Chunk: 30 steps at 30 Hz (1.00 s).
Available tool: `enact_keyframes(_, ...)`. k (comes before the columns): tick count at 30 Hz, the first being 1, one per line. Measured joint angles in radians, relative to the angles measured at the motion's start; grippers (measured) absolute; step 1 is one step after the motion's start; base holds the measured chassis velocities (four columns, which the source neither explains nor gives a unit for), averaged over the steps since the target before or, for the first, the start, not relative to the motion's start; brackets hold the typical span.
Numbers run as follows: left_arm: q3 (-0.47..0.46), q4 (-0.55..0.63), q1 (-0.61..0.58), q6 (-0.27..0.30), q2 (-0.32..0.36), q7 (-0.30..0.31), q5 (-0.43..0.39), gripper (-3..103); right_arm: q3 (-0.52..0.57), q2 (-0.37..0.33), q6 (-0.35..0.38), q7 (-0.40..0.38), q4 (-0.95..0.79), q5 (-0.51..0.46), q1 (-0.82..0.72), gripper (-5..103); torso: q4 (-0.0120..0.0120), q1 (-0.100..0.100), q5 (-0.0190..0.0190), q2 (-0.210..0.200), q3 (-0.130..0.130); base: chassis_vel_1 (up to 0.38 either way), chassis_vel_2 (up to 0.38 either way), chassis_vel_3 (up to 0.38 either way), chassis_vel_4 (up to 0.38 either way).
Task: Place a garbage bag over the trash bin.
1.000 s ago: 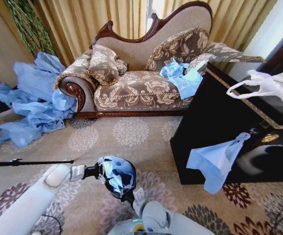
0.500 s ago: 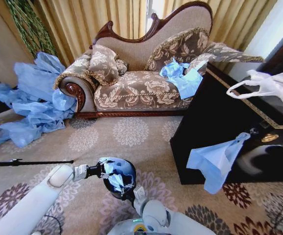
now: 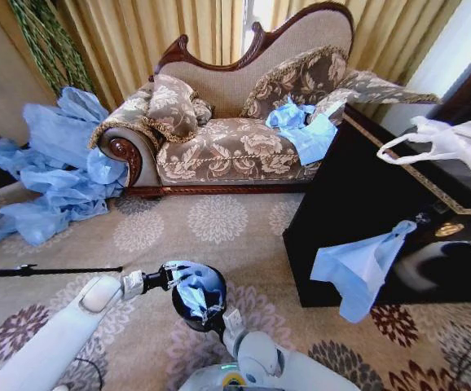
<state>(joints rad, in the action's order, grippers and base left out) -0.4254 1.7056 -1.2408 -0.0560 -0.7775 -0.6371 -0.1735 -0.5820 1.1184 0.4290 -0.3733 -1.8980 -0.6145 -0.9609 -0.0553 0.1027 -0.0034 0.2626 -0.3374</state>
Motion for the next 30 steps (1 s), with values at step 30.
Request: enact_keyframes(30, 0.037, 0.248, -0.131, 0.177, -0.137, 0.777, -0.349, 0, 0.194, -0.207, -0.382, 0.446, 0.014, 0.569, -0.062, 0, 0.0, 0.0, 0.0002, 0.0, 0.0, 0.0, 0.0, 0.0, 0.0)
